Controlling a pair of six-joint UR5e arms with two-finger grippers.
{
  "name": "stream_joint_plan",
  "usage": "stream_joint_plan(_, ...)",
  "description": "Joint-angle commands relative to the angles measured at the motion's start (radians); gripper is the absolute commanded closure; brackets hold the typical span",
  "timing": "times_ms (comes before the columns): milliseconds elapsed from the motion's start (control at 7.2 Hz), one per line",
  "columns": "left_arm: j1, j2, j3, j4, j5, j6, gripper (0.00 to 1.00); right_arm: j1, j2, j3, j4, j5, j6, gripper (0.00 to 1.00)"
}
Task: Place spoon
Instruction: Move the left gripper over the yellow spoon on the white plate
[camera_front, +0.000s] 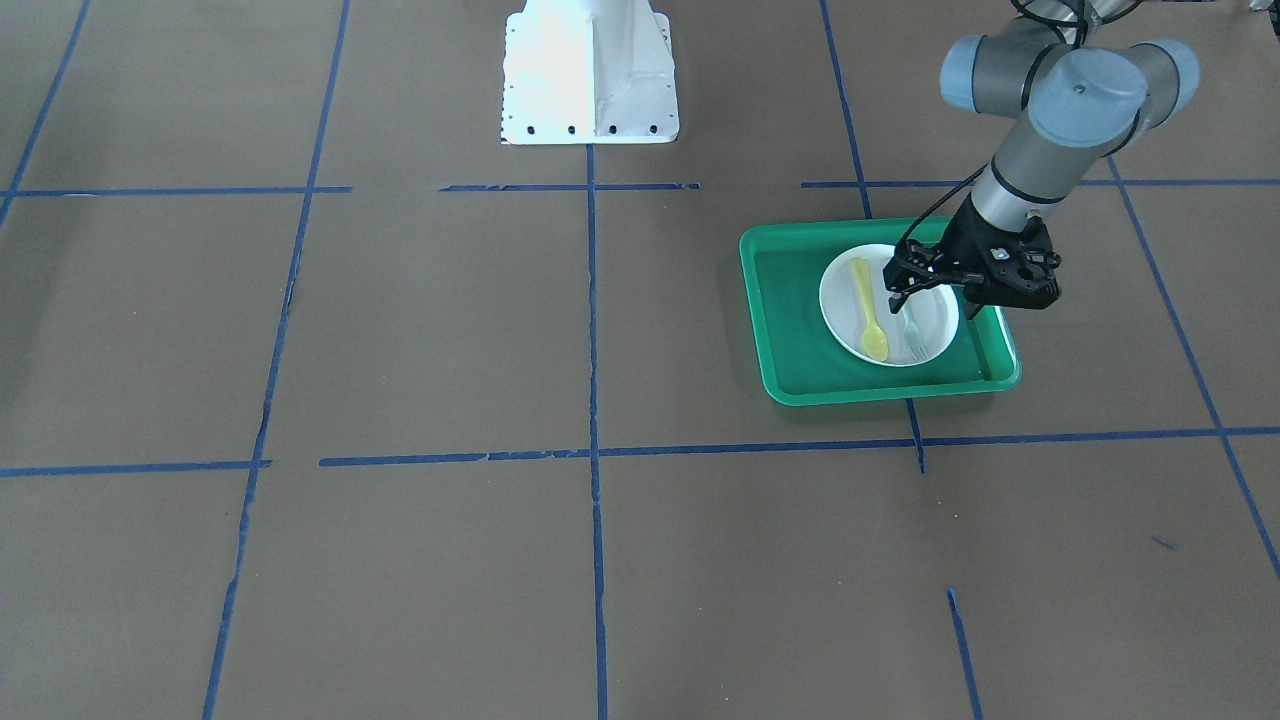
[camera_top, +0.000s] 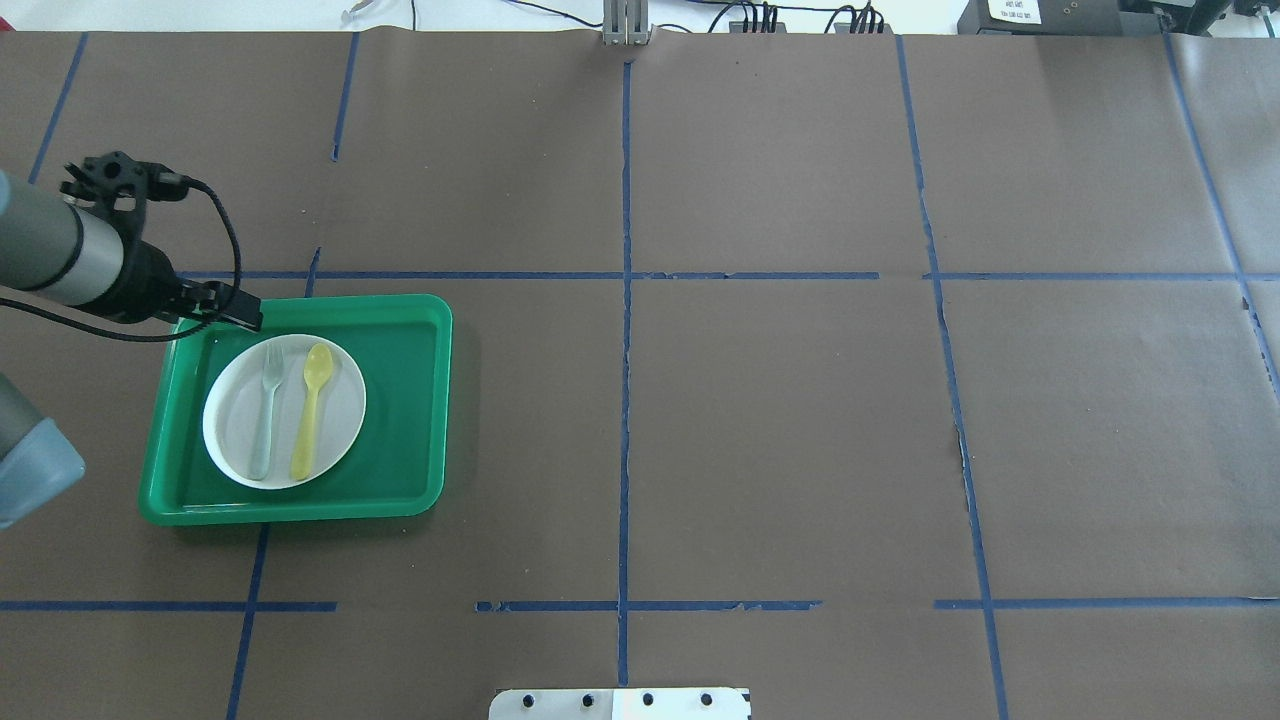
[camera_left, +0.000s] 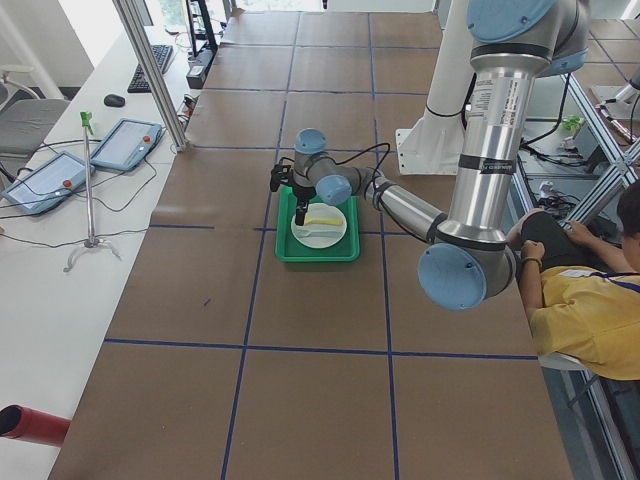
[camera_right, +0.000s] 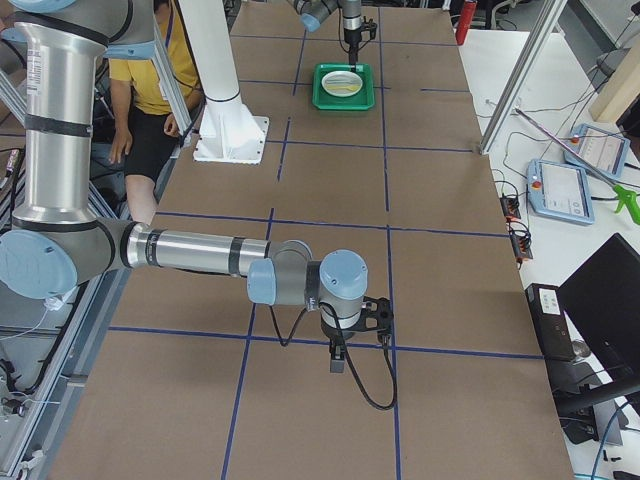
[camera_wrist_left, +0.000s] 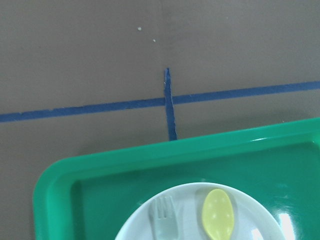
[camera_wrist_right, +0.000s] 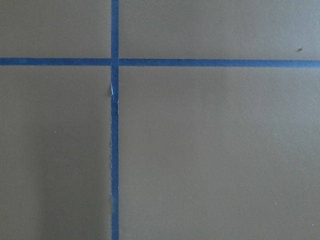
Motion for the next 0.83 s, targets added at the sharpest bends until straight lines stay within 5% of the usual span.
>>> stream_joint_plan(0, 0.073, -0.005, 0.033, -0.062, 0.022, -0.078, 0.06, 0.000, 0.000, 0.000, 0.001, 0.000, 0.000, 0.00)
stream_joint_plan(417, 0.087, -0.005, 0.049, -0.061, 0.025, -0.076, 0.40, 0.000, 0.000, 0.000, 0.000, 0.000, 0.000, 0.00)
stream_joint_plan(694, 0.107, -0.007, 0.064, -0.061, 0.025, -0.079, 0.41, 0.000, 0.000, 0.000, 0.000, 0.000, -0.001, 0.00)
